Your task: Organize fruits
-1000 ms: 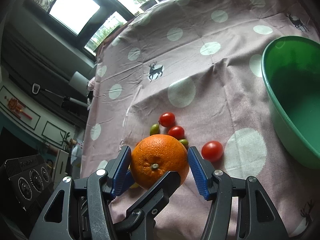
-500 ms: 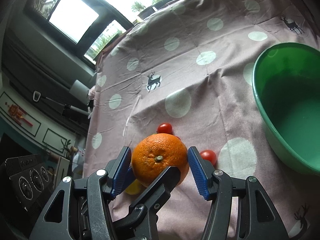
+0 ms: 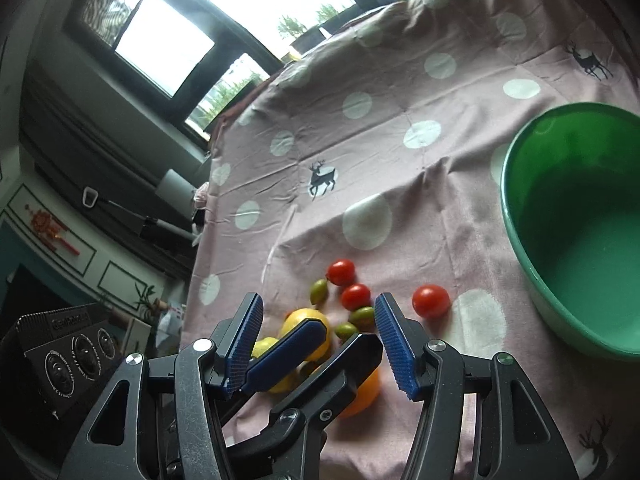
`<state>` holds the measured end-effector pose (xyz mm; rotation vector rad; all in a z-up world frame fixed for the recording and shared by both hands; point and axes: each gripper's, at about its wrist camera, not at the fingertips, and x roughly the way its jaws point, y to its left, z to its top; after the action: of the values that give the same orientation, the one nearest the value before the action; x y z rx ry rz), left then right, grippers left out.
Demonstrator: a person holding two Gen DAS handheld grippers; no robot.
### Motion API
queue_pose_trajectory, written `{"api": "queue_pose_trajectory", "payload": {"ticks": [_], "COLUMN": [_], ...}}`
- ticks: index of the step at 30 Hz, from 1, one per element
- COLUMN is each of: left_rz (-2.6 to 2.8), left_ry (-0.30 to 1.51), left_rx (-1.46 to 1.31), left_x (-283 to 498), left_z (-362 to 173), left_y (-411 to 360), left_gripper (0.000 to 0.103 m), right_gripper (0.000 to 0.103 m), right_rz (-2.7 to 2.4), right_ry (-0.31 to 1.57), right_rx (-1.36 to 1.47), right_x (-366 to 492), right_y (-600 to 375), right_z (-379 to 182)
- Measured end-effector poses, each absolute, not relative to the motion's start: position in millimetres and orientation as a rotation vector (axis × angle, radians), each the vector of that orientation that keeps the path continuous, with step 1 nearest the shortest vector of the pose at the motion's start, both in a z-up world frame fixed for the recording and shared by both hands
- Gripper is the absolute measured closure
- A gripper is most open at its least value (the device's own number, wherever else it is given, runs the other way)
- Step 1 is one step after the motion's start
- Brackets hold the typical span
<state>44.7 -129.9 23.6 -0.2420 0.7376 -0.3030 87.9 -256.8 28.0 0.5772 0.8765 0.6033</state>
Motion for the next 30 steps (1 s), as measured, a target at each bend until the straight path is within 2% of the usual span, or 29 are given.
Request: {"api": "queue_pose_trajectory", "payload": {"ticks": [6, 16, 19, 26, 30], "left_rz": [-0.225, -0.098, -0.083, -0.064, -0.049], "left_ry": [0.807, 0.878, 0.895, 0.932, 0.94], "left_rx": [-0.265, -0.285, -0.315, -0.357, -0.376], "left_x": [48.7, 37.4, 36.4, 38.0, 27.5], "left_z": [11.7, -4.5, -9.2, -15.4, -10.8], "left_y": [-114.4, -74.6, -63.6, -51.2, -41.5], "left_gripper": [0.054, 0.036, 0.034, 0.033, 0.032], "right_gripper": [0.042, 0.042, 0.042, 0.033, 0.033], "right_rz": [0.515, 0.506, 0.509, 0.523, 0.589], "right_ry": [0.953, 1.014, 1.036, 1.071, 1.109], "right_rx": [0.57, 0.528, 0.506, 0.5, 0.519], "right_x": [97.8, 99.5, 100.3, 105.0, 104.6], "right_y": [-258.2, -247.3, -239.5, -223.7, -208.9], "right_z": [12.2, 1.3, -1.5, -9.4, -14.3]}}
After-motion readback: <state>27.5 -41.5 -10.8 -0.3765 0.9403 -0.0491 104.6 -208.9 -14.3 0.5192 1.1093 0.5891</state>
